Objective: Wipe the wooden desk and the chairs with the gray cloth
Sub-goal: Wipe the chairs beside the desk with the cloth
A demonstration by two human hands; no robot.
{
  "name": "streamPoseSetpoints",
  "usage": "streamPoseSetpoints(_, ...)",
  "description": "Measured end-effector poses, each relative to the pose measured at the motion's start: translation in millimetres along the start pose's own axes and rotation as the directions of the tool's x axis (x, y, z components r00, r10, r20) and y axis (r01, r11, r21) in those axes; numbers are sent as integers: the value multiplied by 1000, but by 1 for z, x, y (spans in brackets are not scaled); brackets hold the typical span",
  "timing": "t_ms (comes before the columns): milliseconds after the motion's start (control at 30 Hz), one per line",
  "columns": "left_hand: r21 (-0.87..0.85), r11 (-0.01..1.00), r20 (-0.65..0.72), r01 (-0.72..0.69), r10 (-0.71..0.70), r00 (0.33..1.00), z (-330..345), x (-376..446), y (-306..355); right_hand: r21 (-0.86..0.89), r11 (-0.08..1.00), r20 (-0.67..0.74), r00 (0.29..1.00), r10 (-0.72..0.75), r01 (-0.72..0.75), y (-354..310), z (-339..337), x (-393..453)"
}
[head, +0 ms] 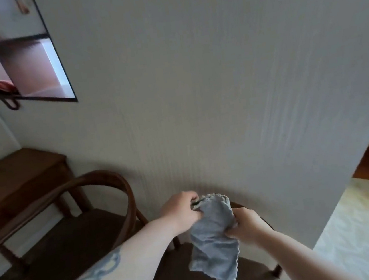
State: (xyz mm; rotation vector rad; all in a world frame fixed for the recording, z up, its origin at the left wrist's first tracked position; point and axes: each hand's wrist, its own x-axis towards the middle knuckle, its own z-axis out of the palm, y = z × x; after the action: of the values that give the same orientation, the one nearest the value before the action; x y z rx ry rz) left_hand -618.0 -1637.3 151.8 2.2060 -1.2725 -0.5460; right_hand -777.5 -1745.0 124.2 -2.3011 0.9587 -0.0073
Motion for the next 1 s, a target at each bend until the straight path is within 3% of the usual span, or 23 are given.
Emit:
streamPoseSetpoints(100,124,992,42,19,-24,999,-15,-9,4,-69,998,16,1000,-10,11,-17,-15,0)
streamPoseSetpoints(167,211,972,135,105,-135,982,-26,-20,1,-132,990,42,998,-41,47,-32,-23,6)
streamPoseSetpoints(267,287,928,272,237,-316,909,-48,-44,-20,-278,952,104,989,-103,128,-75,-28,19)
streamPoseSetpoints(367,329,866,250,377,-465,849,-83,-86,-57,-393,881,173,962,-210,263,-140,-18,24)
streamPoseSetpoints(567,105,732,69,673,-681,729,-158,-216,-156,-519,660,292,838,-461,543,-287,68,5)
streamPoseSetpoints(733,-125,632,-174,764,-773,611,-215,-357,-237,-480,499,418,688,-593,722,-412,166,-48)
streamPoseSetpoints(900,-322,452,-289,832,-884,368,-251,-523,-322,-383,301,532,475,-701,873,-543,286,-118)
streamPoseSetpoints(1000,-403,354,-302,844,-922,243,-270,-616,-370,-342,239,575,404,-711,909,-616,355,-158)
